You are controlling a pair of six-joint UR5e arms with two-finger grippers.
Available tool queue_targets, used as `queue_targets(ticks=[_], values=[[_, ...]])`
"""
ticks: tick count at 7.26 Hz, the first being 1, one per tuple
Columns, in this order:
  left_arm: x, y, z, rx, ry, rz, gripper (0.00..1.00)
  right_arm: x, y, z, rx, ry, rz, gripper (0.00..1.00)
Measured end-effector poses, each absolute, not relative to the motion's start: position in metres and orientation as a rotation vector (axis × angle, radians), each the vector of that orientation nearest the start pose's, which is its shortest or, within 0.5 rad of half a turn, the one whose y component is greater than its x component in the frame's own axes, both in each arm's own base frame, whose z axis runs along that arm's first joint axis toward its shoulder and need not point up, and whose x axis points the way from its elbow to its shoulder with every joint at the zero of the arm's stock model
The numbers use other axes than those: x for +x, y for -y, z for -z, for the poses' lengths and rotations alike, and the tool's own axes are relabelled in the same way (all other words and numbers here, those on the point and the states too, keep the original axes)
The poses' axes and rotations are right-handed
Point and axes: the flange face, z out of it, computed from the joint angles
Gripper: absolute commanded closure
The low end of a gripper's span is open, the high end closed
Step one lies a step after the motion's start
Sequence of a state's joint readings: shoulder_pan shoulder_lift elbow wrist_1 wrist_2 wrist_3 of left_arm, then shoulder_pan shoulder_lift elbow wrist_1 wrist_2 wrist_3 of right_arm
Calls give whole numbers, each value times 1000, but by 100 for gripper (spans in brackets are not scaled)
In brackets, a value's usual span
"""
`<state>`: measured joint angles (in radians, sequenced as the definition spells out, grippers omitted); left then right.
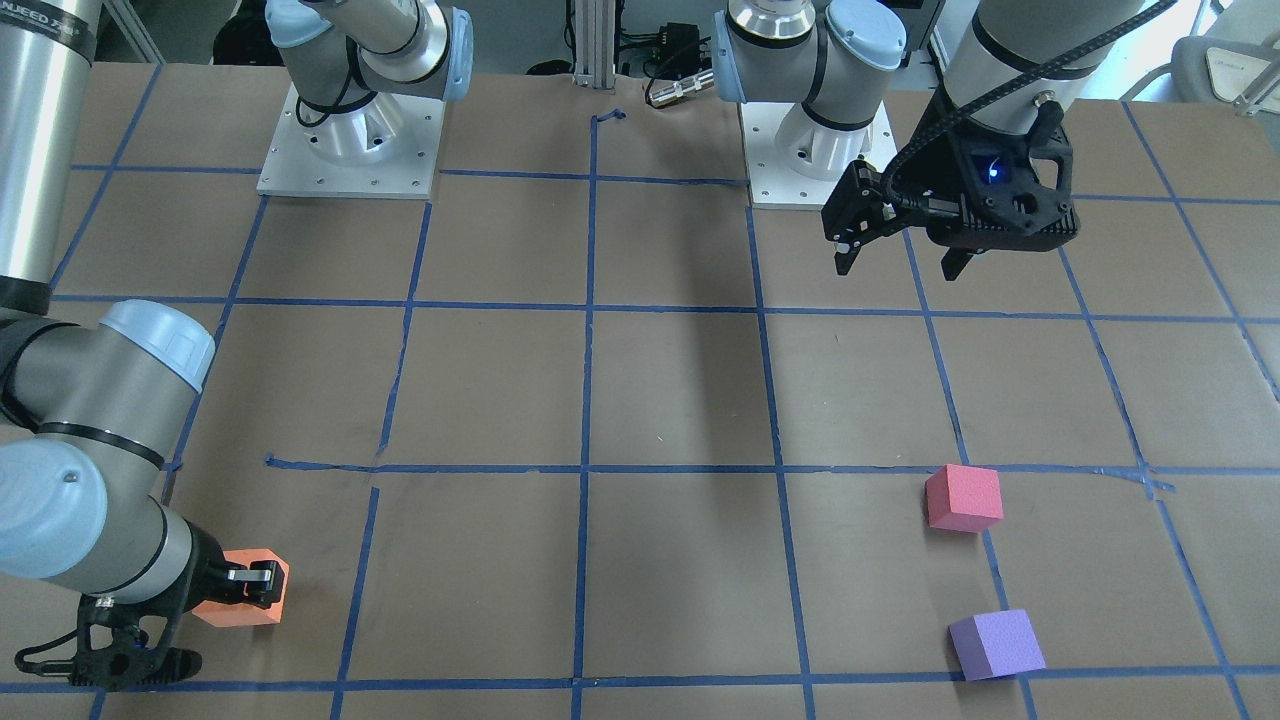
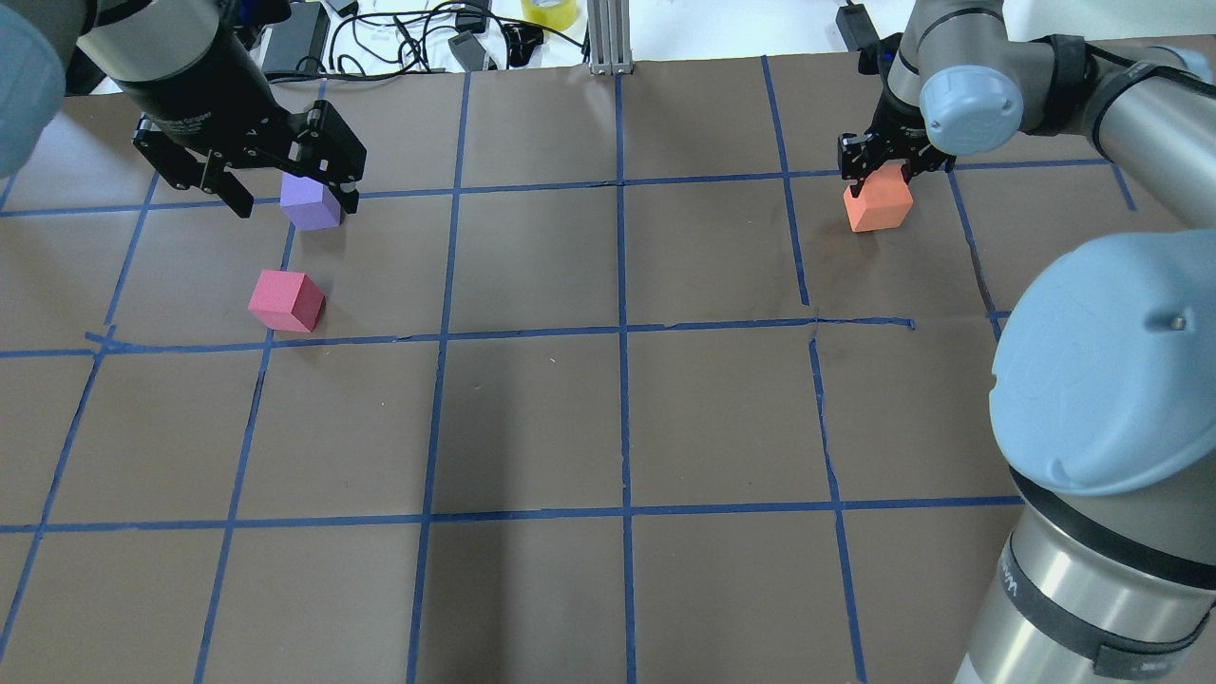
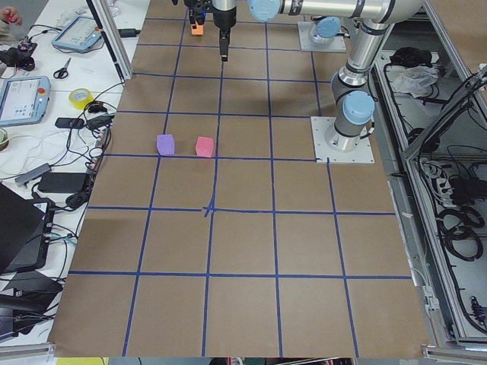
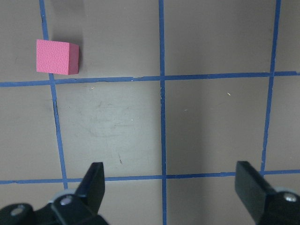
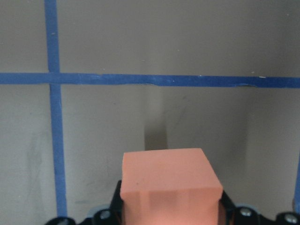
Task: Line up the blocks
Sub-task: 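Carry the orange cube toward the table centre and set it down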
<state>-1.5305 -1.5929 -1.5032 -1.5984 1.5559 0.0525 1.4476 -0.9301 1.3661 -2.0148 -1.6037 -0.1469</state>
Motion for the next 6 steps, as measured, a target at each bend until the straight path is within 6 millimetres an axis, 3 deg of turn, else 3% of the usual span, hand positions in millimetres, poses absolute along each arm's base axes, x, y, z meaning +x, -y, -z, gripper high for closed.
queue_targets(ticks=[2, 6], values=[[-113, 507, -508, 19, -3152, 32, 0, 96, 720, -249, 7, -3176, 40, 51], [-106, 506, -510, 22, -3145, 38, 0, 245, 693, -256, 147, -3149, 78, 51]])
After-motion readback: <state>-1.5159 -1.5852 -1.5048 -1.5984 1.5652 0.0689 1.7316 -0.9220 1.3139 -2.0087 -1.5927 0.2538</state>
